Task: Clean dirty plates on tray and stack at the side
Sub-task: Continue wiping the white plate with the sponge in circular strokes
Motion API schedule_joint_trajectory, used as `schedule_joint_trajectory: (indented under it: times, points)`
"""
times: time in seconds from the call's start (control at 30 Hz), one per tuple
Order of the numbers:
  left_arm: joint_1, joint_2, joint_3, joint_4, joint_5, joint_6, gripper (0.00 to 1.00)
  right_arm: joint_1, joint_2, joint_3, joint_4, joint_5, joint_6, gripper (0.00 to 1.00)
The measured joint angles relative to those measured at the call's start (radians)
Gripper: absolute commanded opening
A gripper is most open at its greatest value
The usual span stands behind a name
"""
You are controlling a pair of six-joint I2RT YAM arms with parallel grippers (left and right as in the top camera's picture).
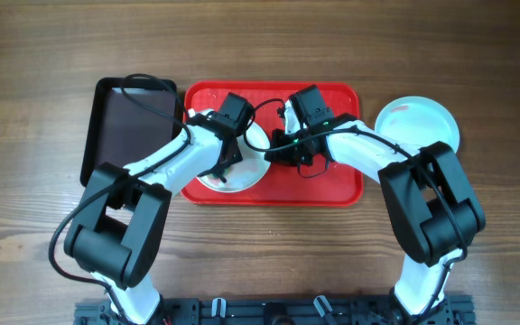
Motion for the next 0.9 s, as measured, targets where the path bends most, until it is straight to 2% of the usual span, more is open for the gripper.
schedule_joint_trajectory:
  times: [0.23,0.4,0.47,0.67,0.8,0.9]
  points:
    - [0.000,0.018,-0.026,0.173,-0.146,-0.029,0.04,-0.004,0.000,0.000,0.000,0.001,0.018,0.04]
    - [0.006,0.032,-0.043,0.334,-0.135,0.034,0.04,-0.015,0.000,0.003,0.000,0.009,0.029,0.04]
    - [0.014,0.037,-0.049,0.410,-0.079,0.136,0.04,-0.023,0.000,0.004,-0.001,0.015,0.037,0.04]
    - [0.039,0.041,-0.051,0.502,0.149,0.417,0.04,-0.029,0.000,0.004,-0.002,0.020,0.041,0.04]
    - [0.039,0.042,-0.051,0.522,0.308,0.517,0.04,-0.029,0.000,0.005,-0.003,0.021,0.040,0.04]
    - [0.039,0.048,-0.051,0.539,0.422,0.550,0.04,-0.029,0.000,0.005,-0.003,0.021,0.036,0.04]
